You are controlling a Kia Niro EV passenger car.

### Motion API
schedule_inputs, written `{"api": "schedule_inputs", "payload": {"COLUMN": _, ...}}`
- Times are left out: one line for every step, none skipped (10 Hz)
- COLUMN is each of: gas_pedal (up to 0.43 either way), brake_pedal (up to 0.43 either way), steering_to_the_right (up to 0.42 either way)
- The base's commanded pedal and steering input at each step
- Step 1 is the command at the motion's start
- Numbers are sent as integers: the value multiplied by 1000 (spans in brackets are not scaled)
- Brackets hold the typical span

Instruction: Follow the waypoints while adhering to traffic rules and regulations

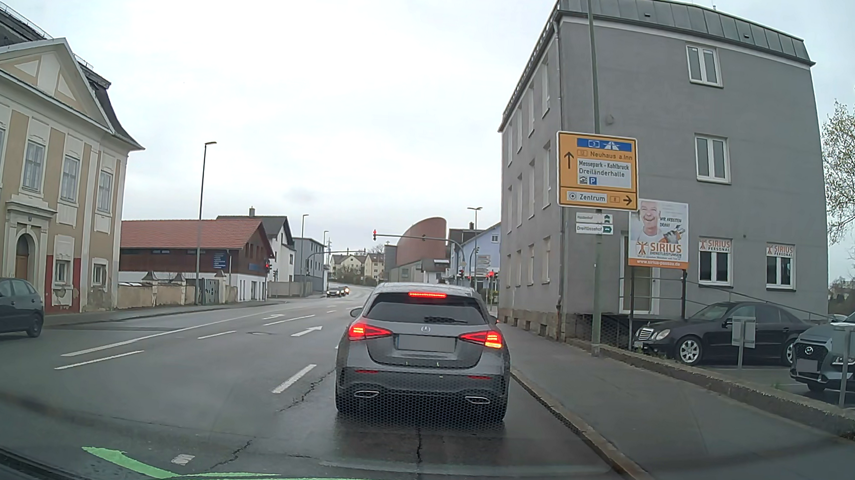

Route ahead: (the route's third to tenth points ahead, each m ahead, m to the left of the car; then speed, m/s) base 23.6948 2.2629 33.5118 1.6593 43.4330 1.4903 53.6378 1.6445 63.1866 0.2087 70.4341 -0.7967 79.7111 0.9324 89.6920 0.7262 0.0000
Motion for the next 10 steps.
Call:
{"api": "schedule_inputs", "payload": {"gas_pedal": 0, "brake_pedal": 201, "steering_to_the_right": -7}}
{"api": "schedule_inputs", "payload": {"gas_pedal": 0, "brake_pedal": 201, "steering_to_the_right": -7}}
{"api": "schedule_inputs", "payload": {"gas_pedal": 0, "brake_pedal": 201, "steering_to_the_right": -7}}
{"api": "schedule_inputs", "payload": {"gas_pedal": 0, "brake_pedal": 201, "steering_to_the_right": -7}}
{"api": "schedule_inputs", "payload": {"gas_pedal": 0, "brake_pedal": 201, "steering_to_the_right": -7}}
{"api": "schedule_inputs", "payload": {"gas_pedal": 0, "brake_pedal": 201, "steering_to_the_right": -7}}
{"api": "schedule_inputs", "payload": {"gas_pedal": 0, "brake_pedal": 201, "steering_to_the_right": -7}}
{"api": "schedule_inputs", "payload": {"gas_pedal": 0, "brake_pedal": 201, "steering_to_the_right": -7}}
{"api": "schedule_inputs", "payload": {"gas_pedal": 0, "brake_pedal": 201, "steering_to_the_right": -7}}
{"api": "schedule_inputs", "payload": {"gas_pedal": 0, "brake_pedal": 201, "steering_to_the_right": -7}}
